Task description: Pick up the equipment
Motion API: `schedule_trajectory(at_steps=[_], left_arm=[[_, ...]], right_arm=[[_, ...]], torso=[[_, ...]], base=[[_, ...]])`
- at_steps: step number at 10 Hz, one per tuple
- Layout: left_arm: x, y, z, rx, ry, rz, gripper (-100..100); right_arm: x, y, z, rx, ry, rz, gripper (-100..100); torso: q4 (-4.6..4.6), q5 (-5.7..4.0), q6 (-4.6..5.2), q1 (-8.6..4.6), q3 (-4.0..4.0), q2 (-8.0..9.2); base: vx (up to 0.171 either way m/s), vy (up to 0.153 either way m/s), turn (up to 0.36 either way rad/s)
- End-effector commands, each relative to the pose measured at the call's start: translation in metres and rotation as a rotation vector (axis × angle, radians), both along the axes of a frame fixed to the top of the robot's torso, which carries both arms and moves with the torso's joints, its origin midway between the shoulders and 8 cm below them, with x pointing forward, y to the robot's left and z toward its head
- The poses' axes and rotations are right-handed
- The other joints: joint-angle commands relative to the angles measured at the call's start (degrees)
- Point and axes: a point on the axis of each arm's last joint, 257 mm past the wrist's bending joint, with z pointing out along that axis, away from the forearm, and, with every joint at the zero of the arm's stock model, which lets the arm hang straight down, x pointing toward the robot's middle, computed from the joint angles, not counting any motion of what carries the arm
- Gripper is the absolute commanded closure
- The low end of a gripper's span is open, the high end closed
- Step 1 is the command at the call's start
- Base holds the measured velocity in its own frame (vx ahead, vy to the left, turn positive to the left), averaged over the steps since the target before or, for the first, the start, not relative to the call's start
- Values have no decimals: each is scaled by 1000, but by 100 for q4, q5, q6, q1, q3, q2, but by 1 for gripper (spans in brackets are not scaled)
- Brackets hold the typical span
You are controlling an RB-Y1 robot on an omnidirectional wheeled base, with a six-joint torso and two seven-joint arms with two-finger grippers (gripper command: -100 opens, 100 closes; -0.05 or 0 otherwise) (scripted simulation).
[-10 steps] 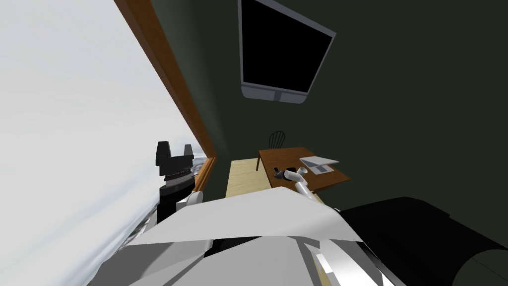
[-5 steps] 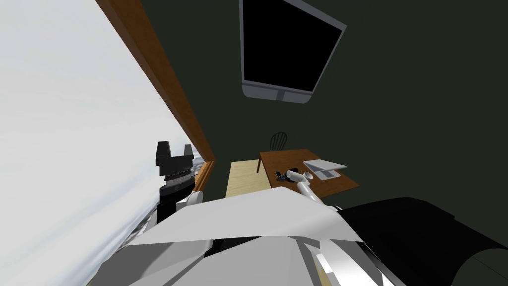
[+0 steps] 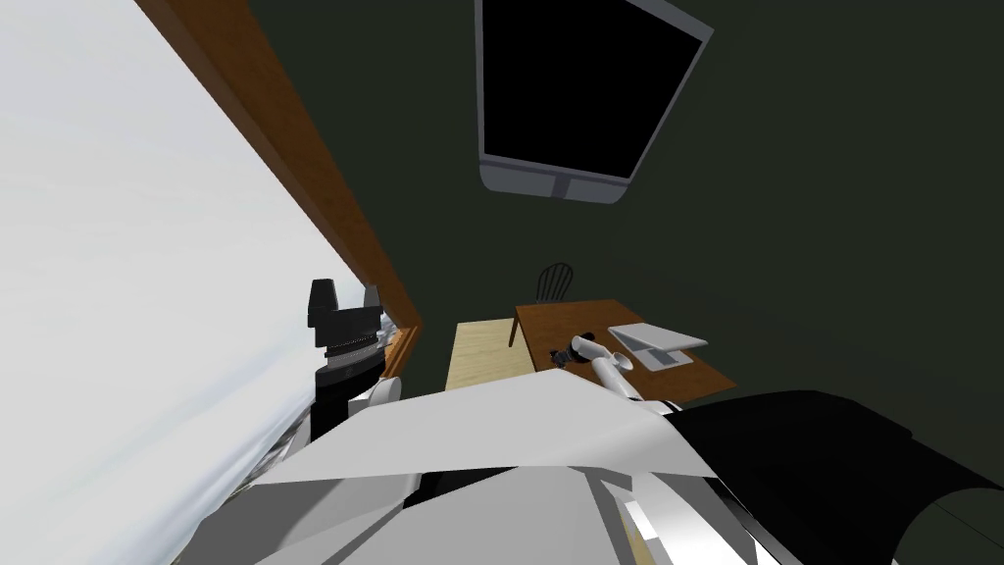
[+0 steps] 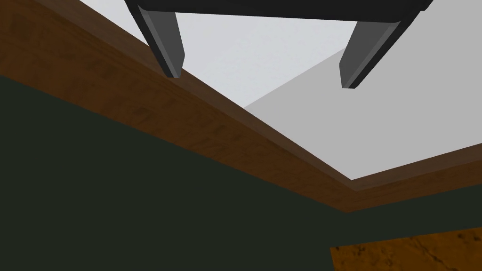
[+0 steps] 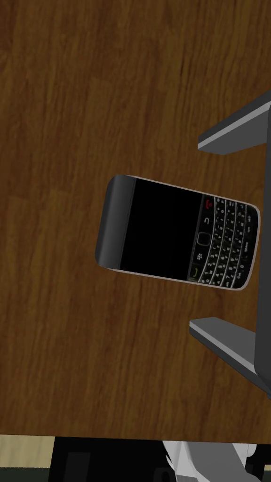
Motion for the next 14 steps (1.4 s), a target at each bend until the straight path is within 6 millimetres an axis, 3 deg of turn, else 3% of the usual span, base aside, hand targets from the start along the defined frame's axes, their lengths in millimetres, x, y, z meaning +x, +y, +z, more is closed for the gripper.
schedule_trajectory(at_steps=[1, 2, 3, 7, 8, 12, 13, 14], left_arm=[[0, 0, 0, 0, 0, 0, 0], [0, 0, 0, 0, 0, 0, 0], [0, 0, 0, 0, 0, 0, 0], [0, 0, 0, 0, 0, 0, 0], [0, 0, 0, 0, 0, 0, 0], [0, 0, 0, 0, 0, 0, 0], [0, 0, 0, 0, 0, 0, 0], [0, 0, 0, 0, 0, 0, 0]], right_arm=[[0, 0, 0, 0, 0, 0, -100], [-1, 0, 0, 1, 3, -1, 0], [-4, 5, -10, 1, 1, 2, -100], [-8, 15, -21, 3, 0, 5, -100], [-8, 15, -22, 1, -1, 6, 100], [-8, 15, -21, 1, -1, 5, 100], [-8, 15, -21, 1, -1, 5, 0], [-5, 7, -12, 1, 0, 3, 100]], torso=[[0, 0, 0, 0, 0, 0], [3, 0, 1, 2, 9, 17], [6, 0, 1, 4, 17, 31], [7, 0, 2, 5, 19, 34], [8, 1, 1, 6, 21, 38], [8, -1, -2, 4, 23, 40], [8, -1, -1, 4, 23, 40], [8, -1, 0, 4, 23, 40]], base=[[42, -8, 6], [8, -1, 0], [26, -19, -21], [23, -12, -28], [0, 0, 0], [0, 0, 0], [0, 0, 0], [-15, 5, 64]])
